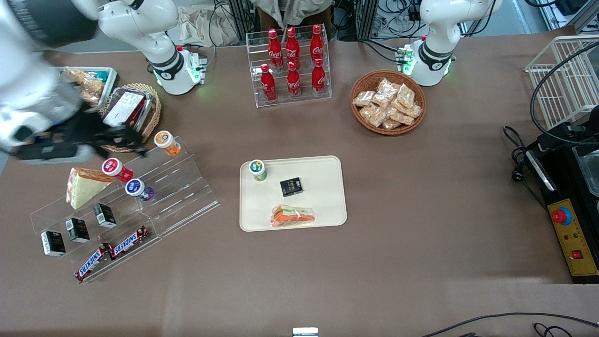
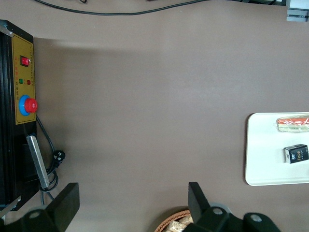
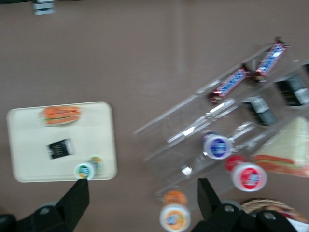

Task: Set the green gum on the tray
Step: 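Open the right gripper and withdraw it back toward the rack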

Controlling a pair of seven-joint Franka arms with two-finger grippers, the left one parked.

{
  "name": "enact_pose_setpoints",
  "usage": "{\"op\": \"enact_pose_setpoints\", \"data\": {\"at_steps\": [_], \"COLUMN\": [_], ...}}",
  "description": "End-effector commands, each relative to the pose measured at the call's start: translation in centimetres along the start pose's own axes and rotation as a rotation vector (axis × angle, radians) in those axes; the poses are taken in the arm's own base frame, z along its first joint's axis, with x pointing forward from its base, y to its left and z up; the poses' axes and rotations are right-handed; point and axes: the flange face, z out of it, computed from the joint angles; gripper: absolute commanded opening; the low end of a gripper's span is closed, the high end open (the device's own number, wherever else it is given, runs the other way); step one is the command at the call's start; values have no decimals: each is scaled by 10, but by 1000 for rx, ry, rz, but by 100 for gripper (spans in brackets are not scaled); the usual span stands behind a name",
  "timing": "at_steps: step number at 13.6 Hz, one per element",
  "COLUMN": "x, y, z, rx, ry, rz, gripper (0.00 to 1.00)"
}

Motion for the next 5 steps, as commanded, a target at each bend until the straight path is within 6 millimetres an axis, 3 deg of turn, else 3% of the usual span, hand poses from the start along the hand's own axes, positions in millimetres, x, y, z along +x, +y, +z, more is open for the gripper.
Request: {"op": "enact_pose_setpoints", "data": {"at_steps": [1, 5], "x": [-3, -4], "y": [36, 45], "z": [-5, -4], "rx": [-22, -42], "ry": [-26, -48], "rz": [-4, 18], "gripper": [100, 100]}}
